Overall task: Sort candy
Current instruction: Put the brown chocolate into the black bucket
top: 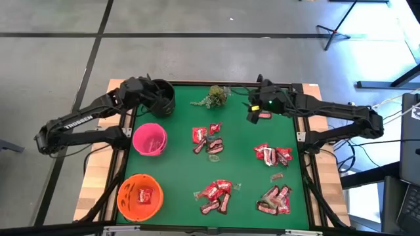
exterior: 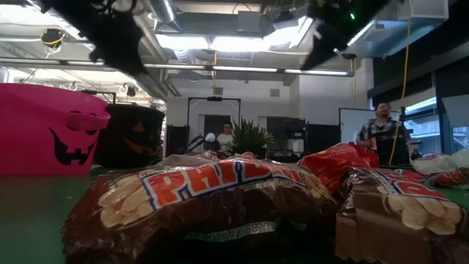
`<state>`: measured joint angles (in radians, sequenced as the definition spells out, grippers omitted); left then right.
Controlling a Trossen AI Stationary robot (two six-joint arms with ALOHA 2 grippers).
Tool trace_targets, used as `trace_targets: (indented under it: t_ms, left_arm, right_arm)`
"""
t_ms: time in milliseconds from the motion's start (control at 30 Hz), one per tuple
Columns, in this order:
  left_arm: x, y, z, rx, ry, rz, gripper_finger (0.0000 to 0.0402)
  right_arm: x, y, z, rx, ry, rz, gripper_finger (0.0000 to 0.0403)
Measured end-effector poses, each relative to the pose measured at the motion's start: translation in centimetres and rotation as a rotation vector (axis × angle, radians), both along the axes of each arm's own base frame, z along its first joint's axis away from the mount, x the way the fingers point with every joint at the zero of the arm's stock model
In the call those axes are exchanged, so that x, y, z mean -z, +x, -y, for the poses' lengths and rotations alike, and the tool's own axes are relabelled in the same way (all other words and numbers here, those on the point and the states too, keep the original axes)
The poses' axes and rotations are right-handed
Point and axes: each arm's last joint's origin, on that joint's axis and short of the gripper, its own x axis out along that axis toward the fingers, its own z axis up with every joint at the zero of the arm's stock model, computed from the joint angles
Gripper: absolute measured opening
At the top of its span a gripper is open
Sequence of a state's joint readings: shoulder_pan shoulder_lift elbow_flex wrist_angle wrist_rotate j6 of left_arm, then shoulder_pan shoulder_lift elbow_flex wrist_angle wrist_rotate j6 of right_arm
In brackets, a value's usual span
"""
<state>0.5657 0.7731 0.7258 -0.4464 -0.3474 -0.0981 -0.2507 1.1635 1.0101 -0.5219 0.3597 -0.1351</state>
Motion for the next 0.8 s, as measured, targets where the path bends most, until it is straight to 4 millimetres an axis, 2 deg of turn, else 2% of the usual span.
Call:
trace_targets:
  t_ms: [133,233,433,567,800]
  left_arm:
    - [-1.6,1.2,0.7,0.190,0.030,0.167,0.0195]
    - [-2.6,1.9,1.2,0.311,0.067,0.272,0.0195]
    - [-2.7,3.3,2.2,0.457,0.066,0.297,0.0195]
    - [-2.5,4.4,2.9,0.508,0.056,0.295,0.0195]
    - [-2.2,6.2,4.0,0.592,0.058,0.315,0.0195]
  right_arm:
    - [3.0,-2.4,1.7,0.109,0.045,-0.028,0.0234]
    - [6.0,-3.9,3.2,0.177,0.101,-0.040,0.0234]
    - [11.1,-6.2,5.7,0.279,0.220,-0.102,0.0234]
    - [12.7,-7.0,7.1,0.329,0.317,-0.120,0.0234]
    - [15.5,-7.2,8.6,0.365,0.447,-0.198,0.0234]
